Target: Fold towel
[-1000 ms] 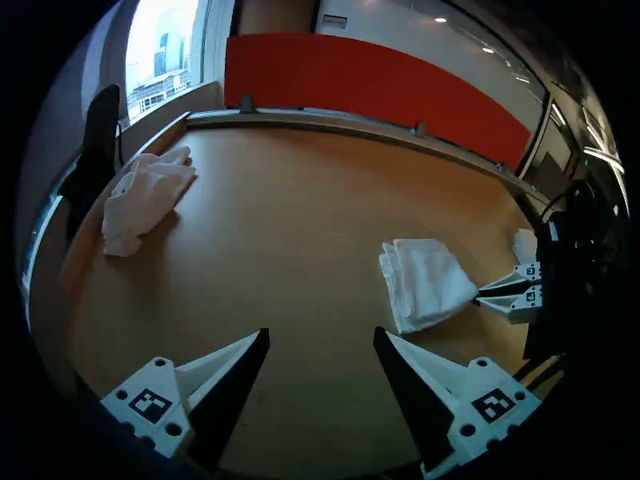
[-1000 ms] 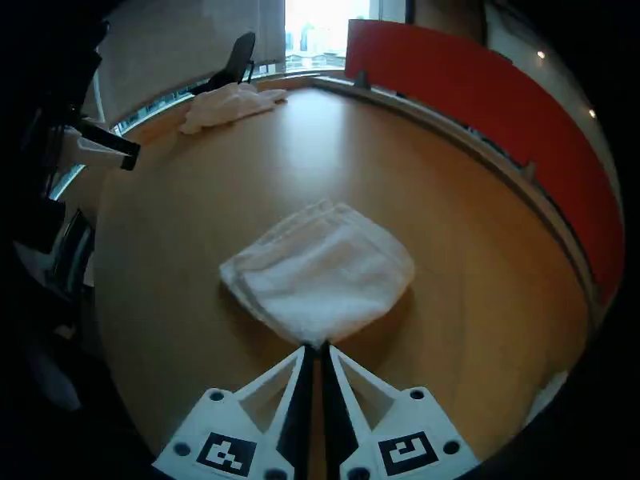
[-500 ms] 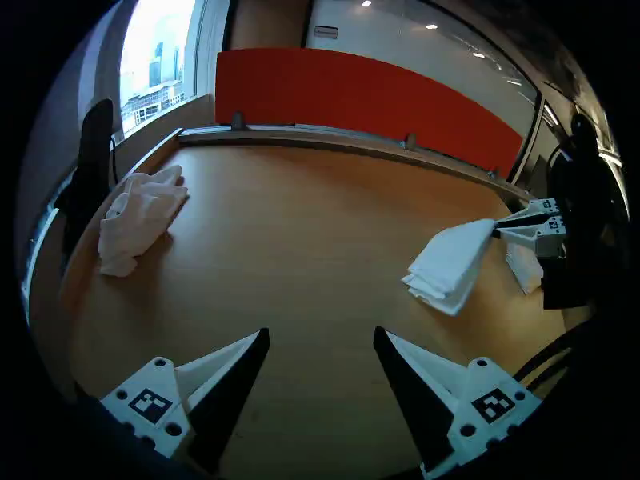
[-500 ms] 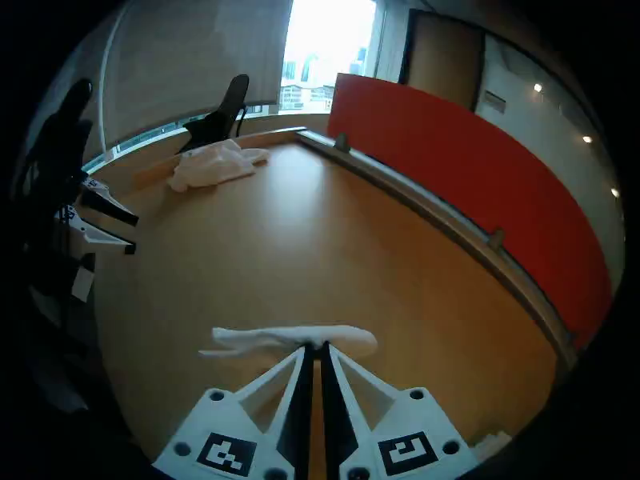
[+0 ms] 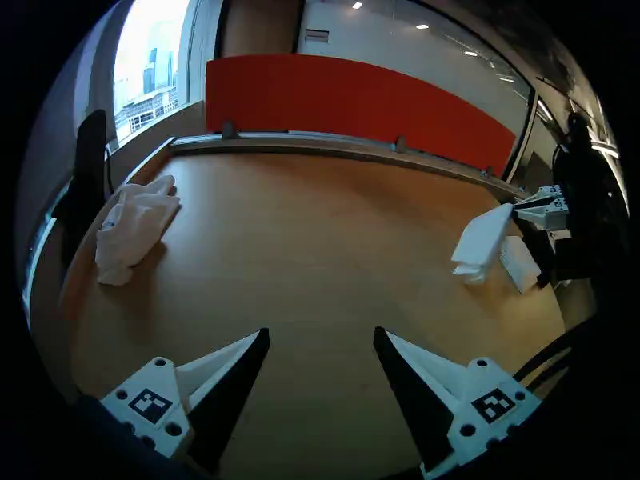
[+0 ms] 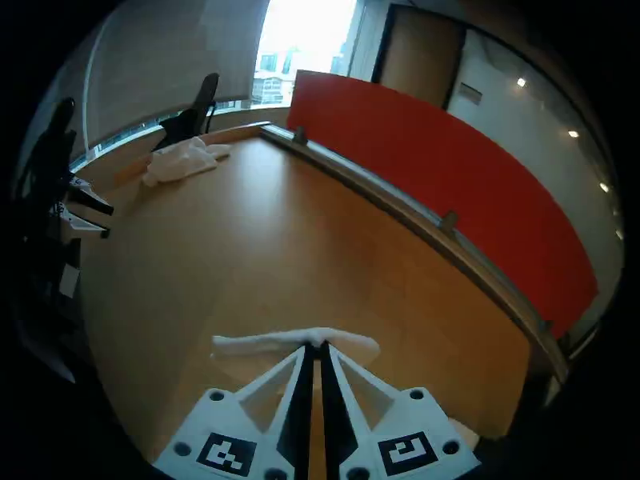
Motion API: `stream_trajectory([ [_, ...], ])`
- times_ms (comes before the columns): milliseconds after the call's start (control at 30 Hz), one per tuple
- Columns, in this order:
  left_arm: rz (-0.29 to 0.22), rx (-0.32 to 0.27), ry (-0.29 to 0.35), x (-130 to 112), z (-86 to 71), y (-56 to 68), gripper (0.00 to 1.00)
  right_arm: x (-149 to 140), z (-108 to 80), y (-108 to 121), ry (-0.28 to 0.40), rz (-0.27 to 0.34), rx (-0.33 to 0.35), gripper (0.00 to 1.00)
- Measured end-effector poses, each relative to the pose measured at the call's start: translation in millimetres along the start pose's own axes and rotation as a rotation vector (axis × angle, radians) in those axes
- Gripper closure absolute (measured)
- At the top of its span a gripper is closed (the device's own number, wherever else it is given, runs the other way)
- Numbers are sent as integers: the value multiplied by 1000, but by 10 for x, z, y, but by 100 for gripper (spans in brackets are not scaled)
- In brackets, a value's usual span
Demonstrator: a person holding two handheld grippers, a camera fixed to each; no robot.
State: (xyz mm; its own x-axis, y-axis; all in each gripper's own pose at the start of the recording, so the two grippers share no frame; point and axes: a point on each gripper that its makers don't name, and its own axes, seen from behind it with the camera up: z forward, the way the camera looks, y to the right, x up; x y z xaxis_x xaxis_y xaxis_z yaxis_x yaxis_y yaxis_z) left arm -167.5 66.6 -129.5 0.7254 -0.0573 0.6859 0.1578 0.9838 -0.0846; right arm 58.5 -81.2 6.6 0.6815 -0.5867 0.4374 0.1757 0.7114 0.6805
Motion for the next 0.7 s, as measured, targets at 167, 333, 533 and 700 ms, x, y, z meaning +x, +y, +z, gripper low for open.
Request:
stream_trajectory([
  [167, 4, 2, 4, 25, -17, 48, 3, -229, -141, 409, -34, 20, -37, 94],
  [333, 6, 10, 3, 36, -29, 79, 3, -424, -254, 825, -65, 39, -78, 94],
  [533, 7, 20, 2, 57, -41, 107, 3, -578, -353, 1336, -88, 65, -129, 94],
  [700, 10, 26, -3, 61, -38, 137, 3, -670, -432, 1730, -105, 85, -172, 94],
])
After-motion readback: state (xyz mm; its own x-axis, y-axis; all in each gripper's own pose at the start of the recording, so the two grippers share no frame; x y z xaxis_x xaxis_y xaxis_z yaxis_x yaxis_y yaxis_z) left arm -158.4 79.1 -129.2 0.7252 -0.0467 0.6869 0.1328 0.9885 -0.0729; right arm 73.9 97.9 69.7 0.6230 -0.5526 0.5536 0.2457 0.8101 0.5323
